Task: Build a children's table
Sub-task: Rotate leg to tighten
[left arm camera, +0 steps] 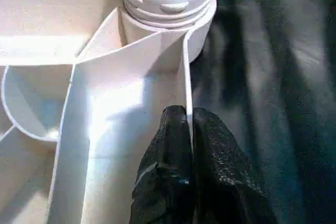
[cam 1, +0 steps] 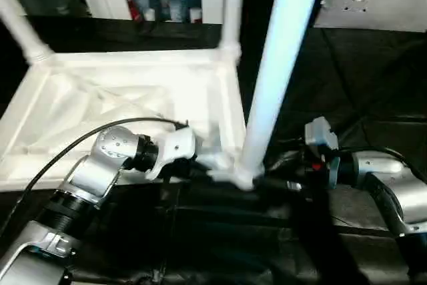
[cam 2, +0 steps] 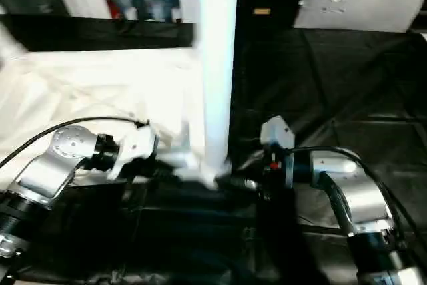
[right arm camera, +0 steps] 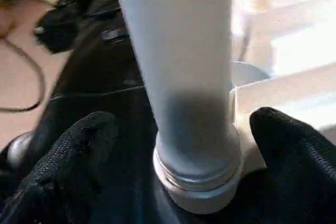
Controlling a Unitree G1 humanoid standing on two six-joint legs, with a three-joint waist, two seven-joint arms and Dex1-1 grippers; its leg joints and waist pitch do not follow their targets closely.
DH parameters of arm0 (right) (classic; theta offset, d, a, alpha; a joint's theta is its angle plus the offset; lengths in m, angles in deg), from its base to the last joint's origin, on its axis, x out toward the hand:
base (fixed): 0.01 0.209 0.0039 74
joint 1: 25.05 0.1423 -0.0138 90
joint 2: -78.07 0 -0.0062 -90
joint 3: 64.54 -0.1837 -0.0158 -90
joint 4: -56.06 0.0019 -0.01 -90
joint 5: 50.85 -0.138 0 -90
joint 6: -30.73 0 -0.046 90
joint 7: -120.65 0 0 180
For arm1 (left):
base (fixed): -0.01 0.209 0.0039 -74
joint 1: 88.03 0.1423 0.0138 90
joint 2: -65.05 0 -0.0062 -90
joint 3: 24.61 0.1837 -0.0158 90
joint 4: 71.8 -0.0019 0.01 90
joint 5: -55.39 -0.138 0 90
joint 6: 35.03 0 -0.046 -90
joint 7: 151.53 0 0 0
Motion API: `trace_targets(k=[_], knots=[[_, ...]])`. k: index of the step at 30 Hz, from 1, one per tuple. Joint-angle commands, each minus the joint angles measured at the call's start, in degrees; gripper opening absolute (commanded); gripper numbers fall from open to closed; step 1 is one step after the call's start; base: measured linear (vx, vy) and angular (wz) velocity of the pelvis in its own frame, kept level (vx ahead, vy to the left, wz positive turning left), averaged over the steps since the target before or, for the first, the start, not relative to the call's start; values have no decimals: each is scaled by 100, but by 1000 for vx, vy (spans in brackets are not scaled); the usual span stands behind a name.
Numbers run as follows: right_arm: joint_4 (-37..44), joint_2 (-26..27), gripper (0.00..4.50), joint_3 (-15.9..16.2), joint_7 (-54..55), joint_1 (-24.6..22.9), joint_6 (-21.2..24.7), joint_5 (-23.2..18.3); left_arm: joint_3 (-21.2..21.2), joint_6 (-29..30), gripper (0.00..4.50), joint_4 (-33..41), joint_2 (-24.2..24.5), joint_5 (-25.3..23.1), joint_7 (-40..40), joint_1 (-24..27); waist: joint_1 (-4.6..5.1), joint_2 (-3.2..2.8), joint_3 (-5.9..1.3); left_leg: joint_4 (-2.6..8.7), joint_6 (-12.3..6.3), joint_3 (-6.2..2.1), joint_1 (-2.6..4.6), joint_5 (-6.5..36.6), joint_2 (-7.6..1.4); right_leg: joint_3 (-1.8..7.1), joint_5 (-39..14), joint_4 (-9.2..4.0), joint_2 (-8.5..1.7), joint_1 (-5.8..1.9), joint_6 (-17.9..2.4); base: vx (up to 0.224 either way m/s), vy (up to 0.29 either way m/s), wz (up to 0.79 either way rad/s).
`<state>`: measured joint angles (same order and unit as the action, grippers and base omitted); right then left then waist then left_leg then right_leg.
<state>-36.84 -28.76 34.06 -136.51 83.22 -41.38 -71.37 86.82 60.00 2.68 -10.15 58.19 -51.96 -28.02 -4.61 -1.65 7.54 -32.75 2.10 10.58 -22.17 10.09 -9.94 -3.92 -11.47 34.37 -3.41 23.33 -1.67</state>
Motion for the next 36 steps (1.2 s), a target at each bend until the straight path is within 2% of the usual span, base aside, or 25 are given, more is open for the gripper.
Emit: trace_targets(k=[1,2,3,7,8,9,11,12,14,18,21,27,30,31,32,33,34,35,36], knots=[[25,-54,409,227,-338,59,-48,-45,476,-206,0,-9,64,-75,-614,-32,24,63,-379,293,-942,-115,129,364,-397,344,-285,-307,-538,-292,-1560,0,0,0],[-8,-50,409,283,-417,80,-80,-33,515,-248,0,4,83,-62,-713,-44,23,125,-363,304,-929,-109,125,391,-399,346,-347,-317,-539,-290,-1541,0,0,0],[-45,-39,384,324,-472,103,-94,-31,549,-301,0,17,93,-52,-789,-53,-20,92,-369,304,-864,-111,141,426,-405,352,-504,-320,-553,-276,-1517,0,0,0],[-135,15,372,415,-600,179,-123,-21,645,-394,0,62,94,-28,-955,-57,-26,101,-364,316,-794,-121,136,440,-410,349,-564,-309,-547,-273,-1513,0,0,0],[-200,65,342,457,-644,226,-148,-11,692,-424,0,103,75,-18,-1025,-50,-23,99,-363,316,-777,-118,134,477,-405,349,-588,-315,-547,-272,-1516,0,0,0],[-200,65,333,457,-644,226,-148,-11,692,-424,0,103,75,-18,-1025,-50,-26,99,-356,322,-740,-119,131,531,-405,352,-666,-333,-557,-275,-1493,0,0,0],[-284,114,330,556,-773,309,-112,-33,751,-462,0,141,7,0,-1081,-44,-18,113,-347,325,-726,-122,125,556,-402,353,-672,-332,-558,-282,-1485,0,0,0],[-285,114,300,556,-773,309,-112,-33,752,-462,0,141,7,0,-1081,-44,-12,114,-347,325,-722,-123,124,536,-402,353,-652,-329,-554,-280,-1485,0,0,0],[-285,99,290,647,-920,349,-12,-79,773,-501,0,117,-43,17,-1121,-60,-10,133,-348,319,-749,-117,128,470,-401,355,-528,-319,-549,-277,-1506,0,0,0],[-272,60,256,717,-1024,363,101,-117,765,-536,0,78,-57,19,-1154,-74,-18,123,-353,311,-830,-122,133,371,-409,350,-377,-296,-546,-274,-1543,0,0,0],[-266,43,228,748,-1096,372,198,-141,761,-556,0,26,-48,27,-1152,-96,-20,129,-339,317,-798,-121,127,421,-406,354,-460,-308,-552,-278,-1532,0,0,0],[-118,24,217,754,-1082,236,415,-255,619,-332,0,-33,-65,130,-1071,-50,-28,104,-340,326,-713,-123,132,512,-407,356,-571,-325,-554,-280,-1518,0,0,0],[-21,90,217,652,-873,149,575,-350,476,-136,0,-46,-128,200,-877,-30,-40,106,-343,324,-721,-123,132,488,-410,359,-497,-321,-557,-284,-1552,0,0,0],[81,316,217,447,-218,3,763,-352,287,168,0,-77,-227,170,-423,-22,-39,110,-337,330,-708,-120,134,526,-409,360,-552,-333,-553,-277,-1534,0,0,0],[81,316,217,446,-216,2,764,-352,286,169,0,-77,-227,170,-422,-22,-35,77,-333,333,-685,-125,126,539,-412,362,-574,-324,-557,-275,-1541,0,0,0],[116,561,217,281,435,-112,828,-245,98,527,0,-73,-362,242,-45,-11,-24,96,-320,348,-612,-132,123,673,-404,358,-809,-362,-564,-278,-1504,0,0,0],[117,581,217,268,485,-121,828,-234,81,557,0,-70,-374,254,-20,-9,-18,90,-311,360,-544,-128,133,758,-407,366,-946,-377,-570,-266,-1484,0,0,0],[119,691,217,208,747,-165,811,-168,-12,721,0,-53,-446,344,101,3,17,95,-272,382,-351,-155,124,1079,-372,365,-1654,-446,-588,-269,-1329,0,0,0],[112,792,217,159,1011,-192,835,-88,-97,868,0,-44,-525,405,246,3,31,94,-261,398,-261,-161,141,1205,-373,373,-2036,-490,-595,-255,-1212,0,0,0]])
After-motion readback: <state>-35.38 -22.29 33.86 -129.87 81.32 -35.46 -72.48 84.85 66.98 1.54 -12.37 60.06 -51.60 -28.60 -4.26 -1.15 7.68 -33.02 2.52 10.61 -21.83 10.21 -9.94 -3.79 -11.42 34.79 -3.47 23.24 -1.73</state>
